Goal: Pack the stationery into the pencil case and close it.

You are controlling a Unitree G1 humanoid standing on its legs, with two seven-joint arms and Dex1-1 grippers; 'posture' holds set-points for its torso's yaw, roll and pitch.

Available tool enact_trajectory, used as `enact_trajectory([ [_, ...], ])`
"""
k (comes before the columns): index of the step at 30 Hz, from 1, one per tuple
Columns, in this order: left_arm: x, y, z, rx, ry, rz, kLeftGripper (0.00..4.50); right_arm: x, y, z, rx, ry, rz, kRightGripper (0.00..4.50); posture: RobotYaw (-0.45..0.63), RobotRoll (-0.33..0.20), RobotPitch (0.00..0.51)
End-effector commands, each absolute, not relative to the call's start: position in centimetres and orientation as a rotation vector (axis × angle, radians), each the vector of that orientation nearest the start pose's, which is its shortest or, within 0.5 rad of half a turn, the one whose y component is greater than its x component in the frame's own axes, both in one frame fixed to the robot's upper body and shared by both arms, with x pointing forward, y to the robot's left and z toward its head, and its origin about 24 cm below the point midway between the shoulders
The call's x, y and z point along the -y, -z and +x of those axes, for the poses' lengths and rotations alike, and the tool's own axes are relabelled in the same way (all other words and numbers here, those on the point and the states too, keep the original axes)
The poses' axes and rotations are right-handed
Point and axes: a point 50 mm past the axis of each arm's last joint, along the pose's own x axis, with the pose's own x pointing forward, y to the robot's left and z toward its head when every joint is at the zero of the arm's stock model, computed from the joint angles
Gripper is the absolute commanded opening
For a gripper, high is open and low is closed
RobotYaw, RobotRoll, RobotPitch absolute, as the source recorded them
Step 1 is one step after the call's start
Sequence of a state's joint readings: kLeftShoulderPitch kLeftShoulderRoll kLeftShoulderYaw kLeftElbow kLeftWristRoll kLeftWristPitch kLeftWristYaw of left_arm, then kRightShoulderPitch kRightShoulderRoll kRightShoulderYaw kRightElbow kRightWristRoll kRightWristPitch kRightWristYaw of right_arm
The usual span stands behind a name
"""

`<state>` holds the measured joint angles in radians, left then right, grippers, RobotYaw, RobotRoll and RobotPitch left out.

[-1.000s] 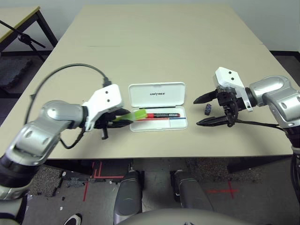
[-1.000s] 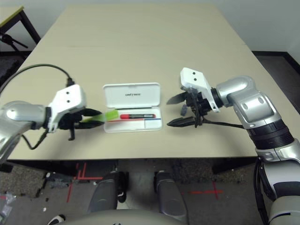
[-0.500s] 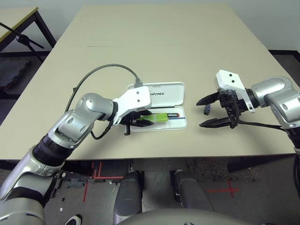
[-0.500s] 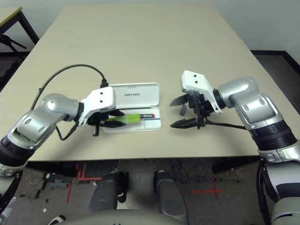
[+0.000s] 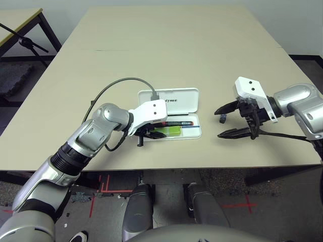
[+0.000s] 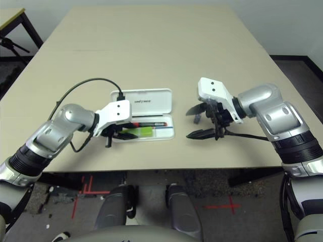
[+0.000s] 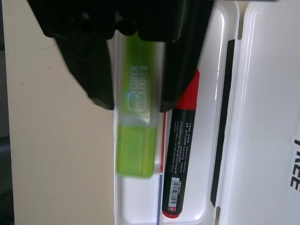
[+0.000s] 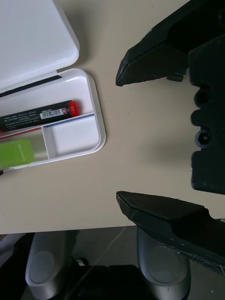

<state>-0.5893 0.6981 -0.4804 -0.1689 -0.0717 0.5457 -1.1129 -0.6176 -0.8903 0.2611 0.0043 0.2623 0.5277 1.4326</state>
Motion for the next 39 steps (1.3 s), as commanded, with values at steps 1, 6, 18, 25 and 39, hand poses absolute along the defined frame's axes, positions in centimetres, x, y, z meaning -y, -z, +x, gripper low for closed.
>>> enact_trajectory([
  [1, -12.3, -13.7, 28.2, -0.406, 1.333, 0.779, 3.24, 20.2, -17.3, 28.7, -0.517, -1.367, -0.558, 4.50, -0.04, 0.000, 0.119],
  [6, -13.1, -14.9, 28.2, -0.363, 1.313, 0.807, 4.45, 20.1, -17.2, 28.8, -0.517, -1.365, -0.554, 4.50, -0.04, 0.000, 0.120],
  [18, -18.7, -20.8, 26.1, -0.278, 1.223, 0.736, 4.45, 20.6, -16.7, 29.0, -0.528, -1.348, -0.537, 4.50, -0.03, 0.000, 0.122],
  [25, -18.5, -21.3, 25.6, -0.248, 1.226, 0.695, 4.45, 20.9, -16.7, 29.4, -0.526, -1.337, -0.524, 4.50, -0.01, 0.000, 0.125],
  [39, -17.9, -20.4, 26.0, -0.248, 1.224, 0.673, 4.45, 21.9, -19.4, 32.4, -0.275, -0.918, -0.313, 4.50, -0.02, 0.000, 0.128],
])
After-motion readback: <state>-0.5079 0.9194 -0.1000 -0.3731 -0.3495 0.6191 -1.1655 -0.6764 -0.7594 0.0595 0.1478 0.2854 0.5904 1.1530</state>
